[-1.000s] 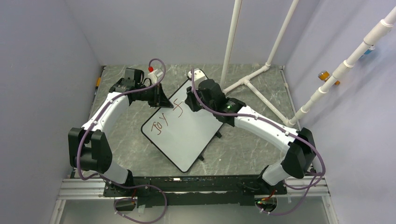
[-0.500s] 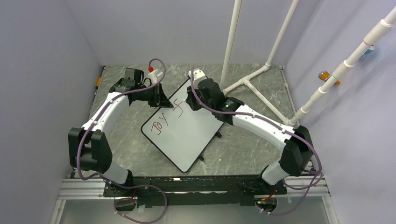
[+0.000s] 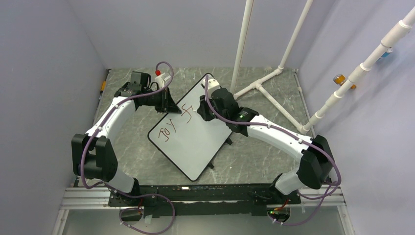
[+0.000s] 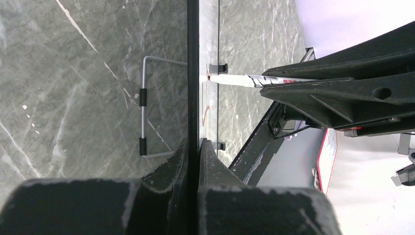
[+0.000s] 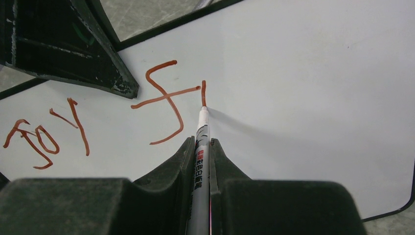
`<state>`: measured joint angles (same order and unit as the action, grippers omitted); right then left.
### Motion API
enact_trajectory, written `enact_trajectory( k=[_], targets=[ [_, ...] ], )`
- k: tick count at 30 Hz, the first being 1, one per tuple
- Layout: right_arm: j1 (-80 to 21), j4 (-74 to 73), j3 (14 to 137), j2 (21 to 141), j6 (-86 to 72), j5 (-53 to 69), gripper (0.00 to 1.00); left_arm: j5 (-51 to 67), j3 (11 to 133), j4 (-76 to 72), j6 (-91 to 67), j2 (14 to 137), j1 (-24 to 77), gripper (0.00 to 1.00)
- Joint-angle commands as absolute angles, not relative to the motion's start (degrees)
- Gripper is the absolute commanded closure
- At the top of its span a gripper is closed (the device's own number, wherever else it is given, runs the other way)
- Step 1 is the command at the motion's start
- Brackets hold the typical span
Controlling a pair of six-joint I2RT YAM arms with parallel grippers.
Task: Write a sentence on the whiteboard
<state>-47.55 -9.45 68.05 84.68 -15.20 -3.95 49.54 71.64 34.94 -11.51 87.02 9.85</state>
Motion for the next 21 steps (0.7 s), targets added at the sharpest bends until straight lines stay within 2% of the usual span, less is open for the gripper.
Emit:
enact_trajectory(
  k=[1,12,21],
  targets=[
    [-47.54,-10.06,66.65,83.69,-16.55,-2.69,1.00,47.03,72.87,31.37,-7.29,84.20,10.19,1.00],
    [-47.62,-9.62,69.87,80.35,-16.36,-2.94,1.00,46.72,73.00,31.63,-7.21,84.46,10.20,1.00],
    [-47.32,-8.32,75.83,84.92,-15.99,-5.52,1.00,46.71,73.03,31.80,-6.99,84.52,10.20,1.00]
  ],
)
